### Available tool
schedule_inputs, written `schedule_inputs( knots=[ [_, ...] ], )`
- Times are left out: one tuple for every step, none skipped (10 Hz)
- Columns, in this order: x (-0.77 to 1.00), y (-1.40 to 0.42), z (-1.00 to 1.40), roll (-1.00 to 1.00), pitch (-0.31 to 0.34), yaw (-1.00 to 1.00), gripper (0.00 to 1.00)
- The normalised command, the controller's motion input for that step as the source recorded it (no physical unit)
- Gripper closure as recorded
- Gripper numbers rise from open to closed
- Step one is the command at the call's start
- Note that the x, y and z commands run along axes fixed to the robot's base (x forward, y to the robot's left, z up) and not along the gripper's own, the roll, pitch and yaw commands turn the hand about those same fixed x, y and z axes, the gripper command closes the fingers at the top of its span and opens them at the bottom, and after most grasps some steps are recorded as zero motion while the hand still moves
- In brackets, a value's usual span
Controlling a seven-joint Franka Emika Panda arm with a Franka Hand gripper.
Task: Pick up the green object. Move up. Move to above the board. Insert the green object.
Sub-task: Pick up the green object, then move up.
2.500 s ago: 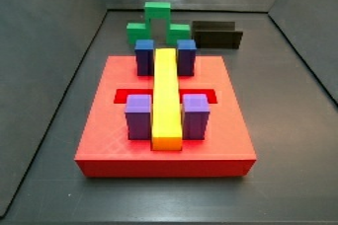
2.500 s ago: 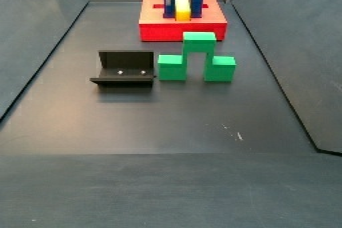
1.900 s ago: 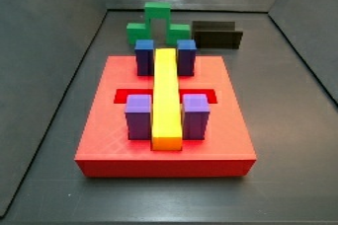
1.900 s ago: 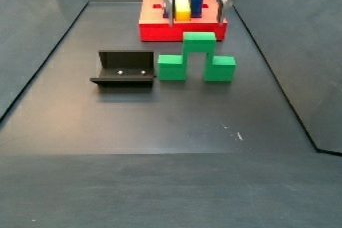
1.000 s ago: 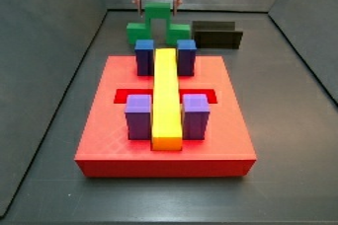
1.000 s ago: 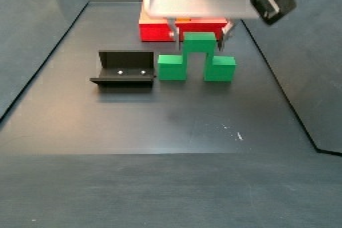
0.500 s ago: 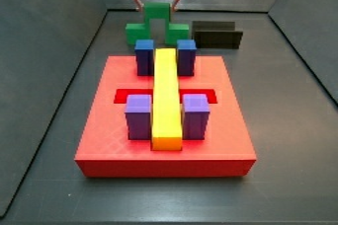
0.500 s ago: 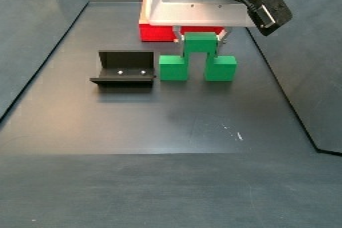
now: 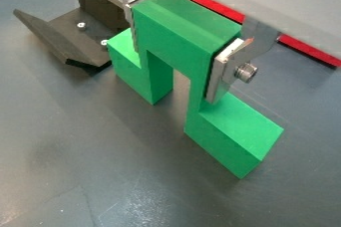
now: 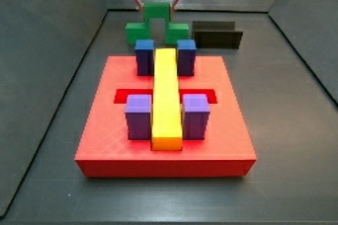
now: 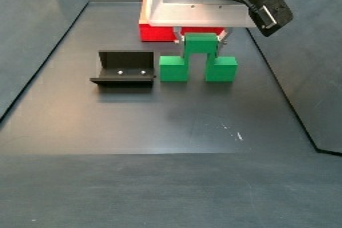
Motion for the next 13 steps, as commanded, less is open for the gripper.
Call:
schedule_inputs(
  knots=[
    [0.00,0.00,0.00,0.00,0.000,0.00,1.00],
    [0.00,0.00,0.00,0.00,0.000,0.00,1.00],
    [0.00,0.00,0.00,0.00,0.000,0.00,1.00],
    [0.00,0.00,0.00,0.00,0.000,0.00,1.00],
    [0.00,0.00,0.00,0.00,0.000,0.00,1.00],
    [0.00,0.00,0.00,0.00,0.000,0.00,1.00],
    [0.00,0.00,0.00,0.00,0.000,0.00,1.00],
    [0.00,0.00,0.00,0.00,0.000,0.00,1.00],
    [0.00,0.00,0.00,0.00,0.000,0.00,1.00],
    [0.00,0.00,0.00,0.00,0.000,0.00,1.00],
    [0.00,0.00,0.00,0.00,0.000,0.00,1.00],
    [0.00,0.00,0.00,0.00,0.000,0.00,1.00],
    [0.00,0.00,0.83,0.00,0.000,0.00,1.00]
  ],
)
